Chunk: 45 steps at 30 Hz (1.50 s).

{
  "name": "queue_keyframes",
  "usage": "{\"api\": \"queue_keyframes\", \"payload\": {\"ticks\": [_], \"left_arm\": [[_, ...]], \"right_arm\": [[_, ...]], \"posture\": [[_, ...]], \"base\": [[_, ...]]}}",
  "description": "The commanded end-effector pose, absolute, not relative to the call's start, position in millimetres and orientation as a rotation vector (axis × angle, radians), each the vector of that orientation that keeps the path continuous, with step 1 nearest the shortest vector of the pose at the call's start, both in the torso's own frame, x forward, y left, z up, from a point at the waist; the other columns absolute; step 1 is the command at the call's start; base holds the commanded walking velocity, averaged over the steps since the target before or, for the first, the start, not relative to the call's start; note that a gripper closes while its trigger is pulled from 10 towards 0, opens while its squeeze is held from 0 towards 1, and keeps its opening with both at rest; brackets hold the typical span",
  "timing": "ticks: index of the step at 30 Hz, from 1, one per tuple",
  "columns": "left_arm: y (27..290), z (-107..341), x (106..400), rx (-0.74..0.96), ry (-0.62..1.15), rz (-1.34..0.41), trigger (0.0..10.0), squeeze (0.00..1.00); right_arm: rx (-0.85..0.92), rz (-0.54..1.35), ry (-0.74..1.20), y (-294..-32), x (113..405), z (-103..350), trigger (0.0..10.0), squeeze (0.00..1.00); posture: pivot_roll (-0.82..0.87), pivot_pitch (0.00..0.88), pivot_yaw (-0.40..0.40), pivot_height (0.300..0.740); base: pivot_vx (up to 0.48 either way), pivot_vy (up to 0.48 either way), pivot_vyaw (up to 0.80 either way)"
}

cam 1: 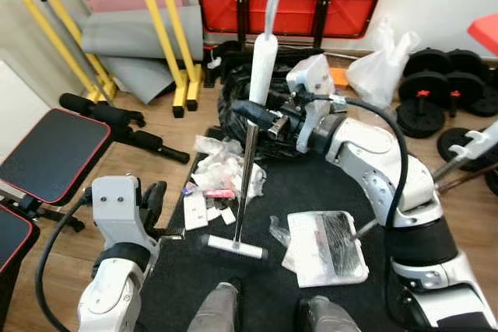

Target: Sweep floor

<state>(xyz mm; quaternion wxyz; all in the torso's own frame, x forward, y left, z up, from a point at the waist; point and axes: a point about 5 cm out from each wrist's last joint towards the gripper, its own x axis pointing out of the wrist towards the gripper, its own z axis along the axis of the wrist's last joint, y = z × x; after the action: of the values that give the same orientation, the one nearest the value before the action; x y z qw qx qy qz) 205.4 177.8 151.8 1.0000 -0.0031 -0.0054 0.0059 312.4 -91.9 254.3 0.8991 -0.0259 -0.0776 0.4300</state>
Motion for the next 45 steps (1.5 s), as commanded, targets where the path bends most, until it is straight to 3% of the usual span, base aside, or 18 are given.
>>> {"api": "queue_keyframes", "payload": {"ticks": [1, 20, 45], "left_arm": [[191.3, 148.3, 204.8, 0.003, -0.008, 0.069, 10.0, 0.0], [154.8, 139.6, 214.6, -0.035, -0.01, -0.04, 10.0, 0.0], [151.4, 128.9, 223.5, -0.027, -0.005, -0.075, 10.0, 0.0]], "right_arm": [[-0.02, 0.95, -0.186, -82.4, 293.6, 248.0, 10.0, 0.0], [-0.042, 0.937, -0.128, -78.0, 288.2, 223.5, 10.0, 0.0], [-0.08, 0.792, -0.058, -93.3, 301.9, 199.3, 10.0, 0.0]], "posture": [[0.0, 0.071, 0.023, 0.74], [-0.02, 0.031, 0.017, 0.74], [-0.02, 0.0, 0.003, 0.74]], "base": [[0.0, 0.0, 0.8], [0.0, 0.0, 0.8], [0.0, 0.0, 0.8]]}}
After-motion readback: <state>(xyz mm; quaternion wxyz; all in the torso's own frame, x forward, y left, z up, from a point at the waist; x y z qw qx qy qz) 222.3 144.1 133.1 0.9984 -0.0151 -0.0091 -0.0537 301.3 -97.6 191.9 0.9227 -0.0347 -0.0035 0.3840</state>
